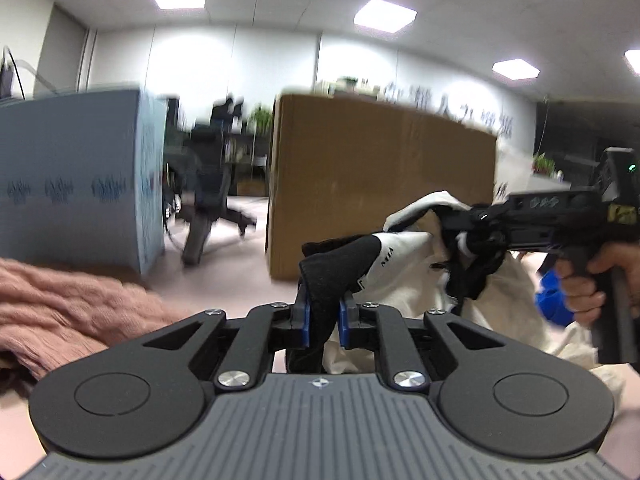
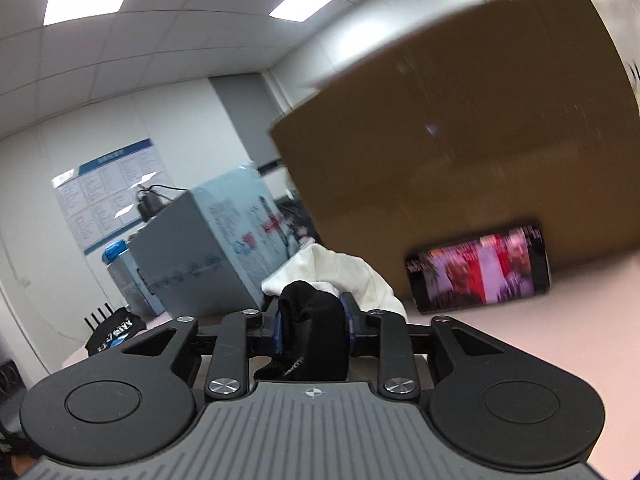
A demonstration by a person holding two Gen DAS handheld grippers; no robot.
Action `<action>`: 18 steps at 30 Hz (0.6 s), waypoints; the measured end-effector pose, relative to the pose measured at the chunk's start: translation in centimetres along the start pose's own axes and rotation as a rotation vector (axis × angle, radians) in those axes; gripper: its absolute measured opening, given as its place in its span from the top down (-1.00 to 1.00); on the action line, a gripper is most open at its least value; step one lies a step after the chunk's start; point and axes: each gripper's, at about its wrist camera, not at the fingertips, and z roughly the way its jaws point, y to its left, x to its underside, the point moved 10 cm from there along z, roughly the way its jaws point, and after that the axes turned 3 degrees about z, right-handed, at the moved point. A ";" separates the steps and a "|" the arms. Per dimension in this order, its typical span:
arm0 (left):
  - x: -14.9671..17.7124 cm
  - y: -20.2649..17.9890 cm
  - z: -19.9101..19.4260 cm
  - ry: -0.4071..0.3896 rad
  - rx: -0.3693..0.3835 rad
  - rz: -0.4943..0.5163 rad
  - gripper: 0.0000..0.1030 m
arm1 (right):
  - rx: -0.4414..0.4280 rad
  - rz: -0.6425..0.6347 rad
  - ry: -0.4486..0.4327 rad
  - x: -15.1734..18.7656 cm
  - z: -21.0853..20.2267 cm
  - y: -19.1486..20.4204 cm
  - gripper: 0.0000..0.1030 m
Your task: Fold clothes
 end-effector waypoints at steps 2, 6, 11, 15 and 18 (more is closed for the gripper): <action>0.8 0.2 1.4 0.037 -0.009 -0.006 0.75 | 0.073 -0.002 0.006 0.2 0.5 -1.8 0.20; 1.6 1.0 3.9 0.095 -0.042 -0.010 0.53 | 0.206 0.046 -0.007 -0.4 0.4 -5.5 -0.31; 0.6 3.3 2.8 0.047 -0.030 -0.089 -0.17 | 0.236 0.061 -0.040 -0.5 -2.7 -7.5 -0.45; 1.0 5.3 -0.6 -0.010 -0.043 -0.090 -0.39 | 0.237 -0.019 -0.093 -0.1 -7.5 -6.6 -0.51; 2.2 5.2 -3.5 -0.021 -0.013 -0.035 -0.41 | 0.251 -0.097 -0.151 0.7 -11.7 -5.4 -0.57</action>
